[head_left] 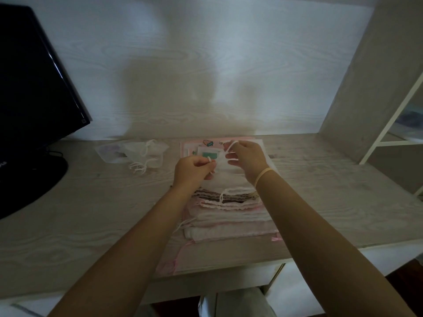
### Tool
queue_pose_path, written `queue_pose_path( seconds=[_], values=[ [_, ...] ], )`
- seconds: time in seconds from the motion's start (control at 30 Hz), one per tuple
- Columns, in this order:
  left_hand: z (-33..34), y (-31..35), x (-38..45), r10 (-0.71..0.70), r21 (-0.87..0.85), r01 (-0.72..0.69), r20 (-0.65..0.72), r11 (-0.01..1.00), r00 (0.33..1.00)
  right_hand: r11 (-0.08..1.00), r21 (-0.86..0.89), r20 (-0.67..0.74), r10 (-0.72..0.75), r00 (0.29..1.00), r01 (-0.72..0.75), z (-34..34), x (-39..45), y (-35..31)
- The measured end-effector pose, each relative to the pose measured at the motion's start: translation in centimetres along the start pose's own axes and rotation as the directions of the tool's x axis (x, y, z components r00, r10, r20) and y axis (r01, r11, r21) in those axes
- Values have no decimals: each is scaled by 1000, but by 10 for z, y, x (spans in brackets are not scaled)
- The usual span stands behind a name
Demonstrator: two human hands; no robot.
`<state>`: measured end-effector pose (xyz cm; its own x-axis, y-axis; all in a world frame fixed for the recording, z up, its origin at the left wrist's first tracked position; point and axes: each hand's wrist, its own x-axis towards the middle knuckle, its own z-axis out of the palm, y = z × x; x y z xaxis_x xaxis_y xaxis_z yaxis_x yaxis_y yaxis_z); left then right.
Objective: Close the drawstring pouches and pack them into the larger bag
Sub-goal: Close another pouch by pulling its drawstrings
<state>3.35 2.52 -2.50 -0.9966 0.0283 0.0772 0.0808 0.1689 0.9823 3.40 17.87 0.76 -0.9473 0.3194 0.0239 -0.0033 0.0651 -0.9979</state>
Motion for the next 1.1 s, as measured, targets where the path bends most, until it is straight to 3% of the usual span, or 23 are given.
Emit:
queue_pose_path(
  seconds=[0.1, 0.2, 0.37, 0.47, 0.57, 0.67, 0.77, 0.9, 1.1],
  values=[
    [3, 0, 0, -12, 0, 12, 4, 1000, 1000, 894, 410, 198, 108, 974, -182, 4, -9, -6],
    [2, -2, 0, -43, 23, 44, -43, 999, 998, 832, 481, 271, 158, 950, -276, 5, -13, -6],
    [-1, -5, 1, -85, 30, 91, -151, 995, 985, 979, 122, 107, 149, 983, -162, 1, -12, -6],
    [0, -8, 2, -109, 29, 115, -176, 993, 978, 988, -133, 114, 89, 989, -73, -1, -18, -8],
    [1, -7, 1, -99, 43, 105, -134, 994, 986, 873, -471, 177, -46, 983, 126, -1, -21, -8],
    [3, -3, -1, -55, 76, 61, -86, 995, 995, 601, -742, 266, -144, 953, 298, -1, -17, -4],
    [3, -1, -2, -11, 120, 19, -70, 993, 997, 448, -815, 350, -124, 929, 367, -1, -12, 0],
    [3, -1, -3, -10, 165, 19, -56, 986, 998, 406, -817, 449, 4, 893, 409, 0, -11, -2],
    [6, -3, -9, 5, 160, 9, -90, 987, 996, 417, -830, 386, -49, 921, 370, -3, -15, -3]
  ],
)
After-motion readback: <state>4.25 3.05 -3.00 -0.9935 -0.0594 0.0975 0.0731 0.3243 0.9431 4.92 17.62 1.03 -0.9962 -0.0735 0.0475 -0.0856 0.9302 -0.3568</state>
